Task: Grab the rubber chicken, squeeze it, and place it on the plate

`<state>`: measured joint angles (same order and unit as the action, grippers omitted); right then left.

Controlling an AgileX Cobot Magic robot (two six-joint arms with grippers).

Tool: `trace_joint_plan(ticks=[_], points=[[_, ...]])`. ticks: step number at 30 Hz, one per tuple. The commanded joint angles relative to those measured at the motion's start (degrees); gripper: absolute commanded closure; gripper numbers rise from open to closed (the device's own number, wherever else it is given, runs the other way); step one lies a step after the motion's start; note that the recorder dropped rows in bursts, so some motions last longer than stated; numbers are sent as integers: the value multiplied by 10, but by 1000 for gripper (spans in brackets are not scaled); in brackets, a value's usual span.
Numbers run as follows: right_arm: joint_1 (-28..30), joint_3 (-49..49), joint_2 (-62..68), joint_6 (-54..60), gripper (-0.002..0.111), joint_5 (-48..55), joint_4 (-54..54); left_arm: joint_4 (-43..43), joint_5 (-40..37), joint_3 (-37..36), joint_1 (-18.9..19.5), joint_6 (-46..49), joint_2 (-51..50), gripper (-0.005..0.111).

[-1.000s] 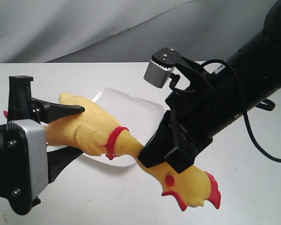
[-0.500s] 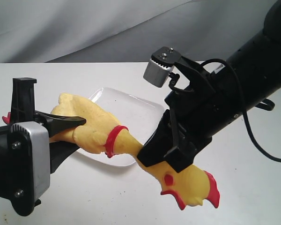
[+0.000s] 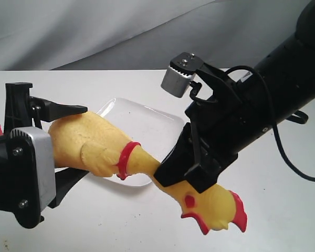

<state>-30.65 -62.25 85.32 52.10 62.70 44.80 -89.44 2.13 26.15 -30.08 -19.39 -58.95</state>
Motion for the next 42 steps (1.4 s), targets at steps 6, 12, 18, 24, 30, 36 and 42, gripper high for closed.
trace_joint_plan(ticks=[6, 12, 18, 24, 30, 36, 42], points=[[-3, -5, -3, 5, 108, -1, 16, -2, -5, 2, -2, 0, 3, 105], [-3, -5, -3, 5, 108, -6, 16, -1, 22, 2, -2, -5, 3, 105], [-3, -5, -3, 4, 108, -8, 16, -1, 77, 2, -2, -7, 3, 105], [-3, -5, -3, 3, 108, -8, 16, -1, 56, 2, -2, -7, 3, 105], [-3, -5, -3, 1, 108, -11, 16, -1, -21, 2, -2, -16, 3, 105], [-3, -5, -3, 0, 108, -20, 16, 1, -6, 2, -2, -16, 3, 57], [-3, -5, -3, -1, 108, -21, 16, 61, -2, 2, -2, -16, 3, 13]])
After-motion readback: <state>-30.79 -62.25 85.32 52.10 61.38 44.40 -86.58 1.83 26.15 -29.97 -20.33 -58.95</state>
